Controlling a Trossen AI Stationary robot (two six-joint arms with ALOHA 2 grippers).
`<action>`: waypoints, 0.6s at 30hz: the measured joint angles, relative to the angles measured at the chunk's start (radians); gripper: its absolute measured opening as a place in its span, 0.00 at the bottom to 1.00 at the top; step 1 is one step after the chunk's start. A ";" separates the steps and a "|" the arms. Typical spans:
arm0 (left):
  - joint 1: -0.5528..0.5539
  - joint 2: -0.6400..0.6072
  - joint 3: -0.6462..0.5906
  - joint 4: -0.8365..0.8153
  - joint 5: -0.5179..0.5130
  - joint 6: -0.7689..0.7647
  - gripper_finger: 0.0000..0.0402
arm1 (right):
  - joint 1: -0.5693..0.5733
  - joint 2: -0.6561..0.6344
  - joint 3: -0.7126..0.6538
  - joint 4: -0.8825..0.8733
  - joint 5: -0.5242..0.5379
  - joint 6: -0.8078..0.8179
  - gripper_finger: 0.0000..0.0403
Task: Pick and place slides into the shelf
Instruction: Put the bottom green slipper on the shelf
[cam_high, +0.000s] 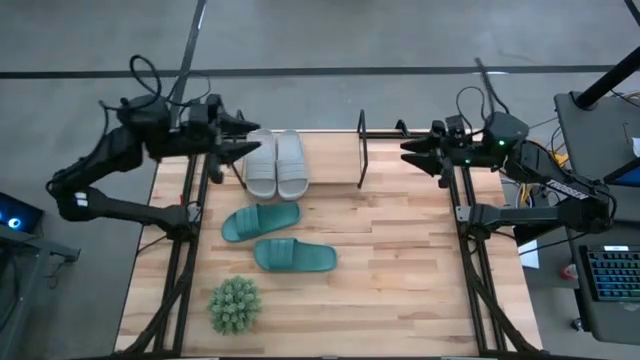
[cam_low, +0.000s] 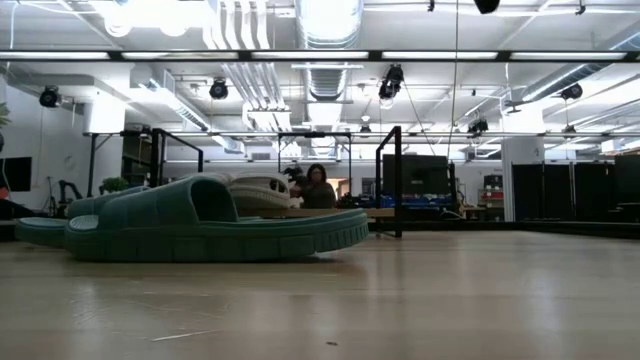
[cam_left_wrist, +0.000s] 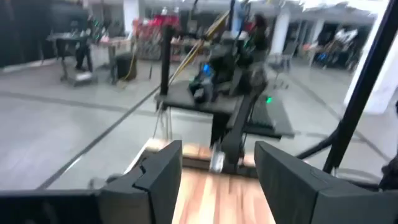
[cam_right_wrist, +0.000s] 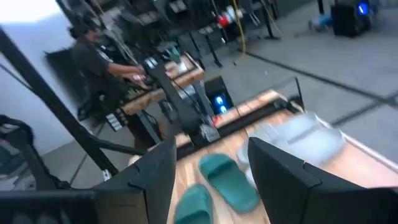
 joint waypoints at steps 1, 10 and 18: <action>-0.001 -0.016 -0.005 -0.031 -0.009 0.003 0.46 | 0.006 -0.001 0.000 0.017 0.000 -0.004 0.48; -0.003 -0.213 -0.233 -0.069 -0.041 0.048 0.46 | 0.050 0.039 0.000 0.217 0.009 -0.011 0.48; -0.002 -0.510 -0.438 -0.066 -0.099 0.020 0.46 | 0.119 0.137 0.000 0.364 0.069 -0.003 0.48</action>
